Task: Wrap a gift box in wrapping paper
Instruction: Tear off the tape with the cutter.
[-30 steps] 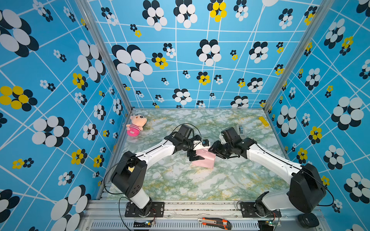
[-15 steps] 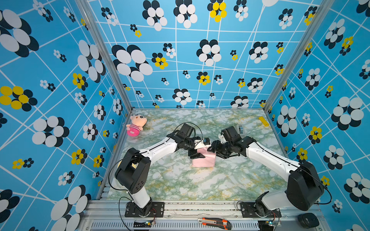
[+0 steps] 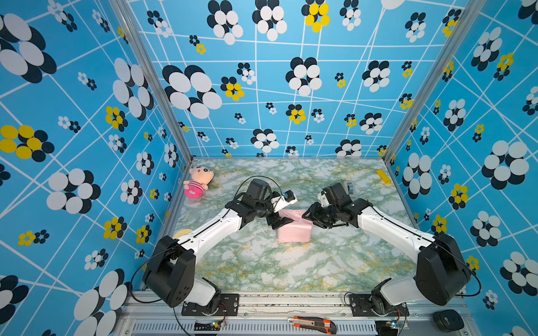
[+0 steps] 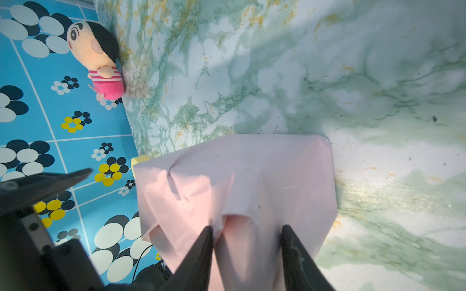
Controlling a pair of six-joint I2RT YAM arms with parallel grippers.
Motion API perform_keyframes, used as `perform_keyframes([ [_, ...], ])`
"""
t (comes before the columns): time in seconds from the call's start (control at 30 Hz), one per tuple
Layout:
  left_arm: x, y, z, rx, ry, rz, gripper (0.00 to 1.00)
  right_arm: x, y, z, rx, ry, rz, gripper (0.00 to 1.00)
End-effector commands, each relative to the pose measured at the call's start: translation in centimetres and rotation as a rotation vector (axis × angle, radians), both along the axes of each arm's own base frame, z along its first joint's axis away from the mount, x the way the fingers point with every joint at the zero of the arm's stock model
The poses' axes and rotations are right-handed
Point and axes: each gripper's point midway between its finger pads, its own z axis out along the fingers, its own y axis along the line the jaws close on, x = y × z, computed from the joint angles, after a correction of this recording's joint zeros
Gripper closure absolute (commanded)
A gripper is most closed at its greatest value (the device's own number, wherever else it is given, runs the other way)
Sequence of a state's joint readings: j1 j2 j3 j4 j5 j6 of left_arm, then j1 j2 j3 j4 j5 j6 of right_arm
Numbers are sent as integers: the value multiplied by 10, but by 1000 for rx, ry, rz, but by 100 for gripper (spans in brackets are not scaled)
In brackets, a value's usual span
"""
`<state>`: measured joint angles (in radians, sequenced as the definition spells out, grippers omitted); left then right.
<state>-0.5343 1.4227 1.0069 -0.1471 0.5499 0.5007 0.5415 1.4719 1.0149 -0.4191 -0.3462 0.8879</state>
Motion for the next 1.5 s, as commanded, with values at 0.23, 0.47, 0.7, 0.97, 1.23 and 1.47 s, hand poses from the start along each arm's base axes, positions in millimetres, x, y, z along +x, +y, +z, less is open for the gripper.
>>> perform_keyframes([
  [0.23, 32, 13, -17, -30, 400, 192, 19, -17, -20, -32, -139, 61, 46, 56],
  [0.47, 37, -7, -35, -49, 649, 166, 22, -17, -14, -34, -129, 34, 113, 57],
  [0.7, 21, -16, -47, -52, 752, 81, 29, -12, -11, -32, -132, 2, 146, 57],
  [0.97, 11, -9, -73, 17, 752, 86, 36, -8, -6, -28, -118, -22, 166, 57],
  [1.23, 6, 1, -104, 150, 709, 127, 48, -4, -6, -19, -110, -60, 162, 53],
  [1.47, 7, 8, -112, 182, 677, 151, 52, 10, -20, 13, -85, -151, 112, 43],
])
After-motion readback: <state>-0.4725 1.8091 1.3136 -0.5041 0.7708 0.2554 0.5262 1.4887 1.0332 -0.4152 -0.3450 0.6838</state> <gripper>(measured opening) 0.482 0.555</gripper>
